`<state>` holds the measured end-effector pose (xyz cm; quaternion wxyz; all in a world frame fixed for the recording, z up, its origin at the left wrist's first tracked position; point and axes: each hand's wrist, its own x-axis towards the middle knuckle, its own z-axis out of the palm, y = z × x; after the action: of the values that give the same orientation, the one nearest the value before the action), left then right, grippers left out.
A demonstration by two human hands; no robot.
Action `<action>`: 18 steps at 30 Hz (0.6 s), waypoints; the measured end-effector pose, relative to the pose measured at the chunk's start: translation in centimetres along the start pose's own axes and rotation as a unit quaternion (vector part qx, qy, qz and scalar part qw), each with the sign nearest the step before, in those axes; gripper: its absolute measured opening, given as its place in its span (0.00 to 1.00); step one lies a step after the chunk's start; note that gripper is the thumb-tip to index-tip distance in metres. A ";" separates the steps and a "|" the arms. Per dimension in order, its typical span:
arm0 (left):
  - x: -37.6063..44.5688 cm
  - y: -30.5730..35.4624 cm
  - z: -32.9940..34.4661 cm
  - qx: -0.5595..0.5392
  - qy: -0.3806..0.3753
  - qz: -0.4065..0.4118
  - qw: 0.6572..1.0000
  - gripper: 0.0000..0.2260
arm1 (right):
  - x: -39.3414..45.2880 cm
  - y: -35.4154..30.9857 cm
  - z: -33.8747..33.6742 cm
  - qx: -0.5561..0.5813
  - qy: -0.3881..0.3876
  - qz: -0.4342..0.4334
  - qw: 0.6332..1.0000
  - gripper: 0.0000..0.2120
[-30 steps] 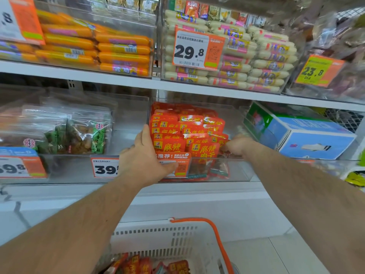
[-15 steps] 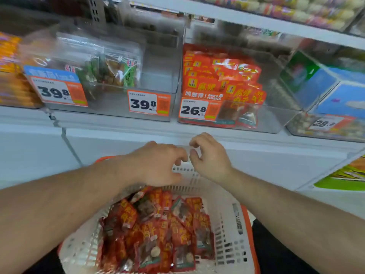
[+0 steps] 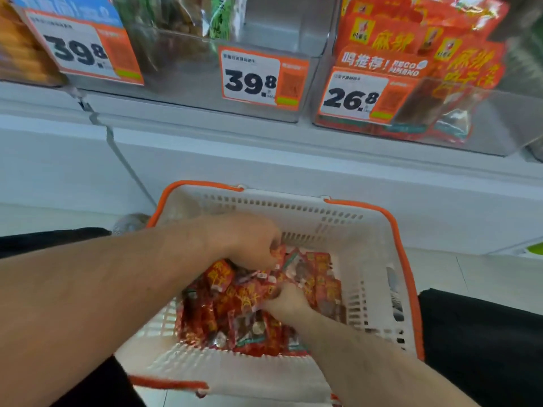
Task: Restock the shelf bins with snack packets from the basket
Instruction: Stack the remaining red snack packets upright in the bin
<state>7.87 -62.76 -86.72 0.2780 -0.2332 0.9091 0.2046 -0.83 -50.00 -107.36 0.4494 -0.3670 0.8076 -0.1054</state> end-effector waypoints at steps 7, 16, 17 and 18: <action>0.3 0.6 -0.2 -0.009 -0.010 0.007 1.000 0.13 | 6.0 4.5 7.0 -0.068 -0.008 0.092 0.993 0.34; -0.3 0.6 -0.4 -0.029 0.019 -0.019 0.999 0.05 | 0.5 -0.4 -4.2 -0.077 -0.009 0.063 0.995 0.16; -0.5 0.6 -0.5 -0.037 0.035 -0.025 0.998 0.06 | 0.3 -0.7 -5.8 -0.066 -0.010 0.050 0.997 0.16; -0.6 0.5 -0.6 -0.048 0.052 -0.035 0.997 0.12 | -0.2 -1.3 -7.7 -0.054 -0.007 0.029 0.998 0.15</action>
<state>7.77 -62.48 -85.76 0.2260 -0.2881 0.9028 0.2256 -6.31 -52.01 -102.14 0.4373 -0.3678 0.8194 -0.0457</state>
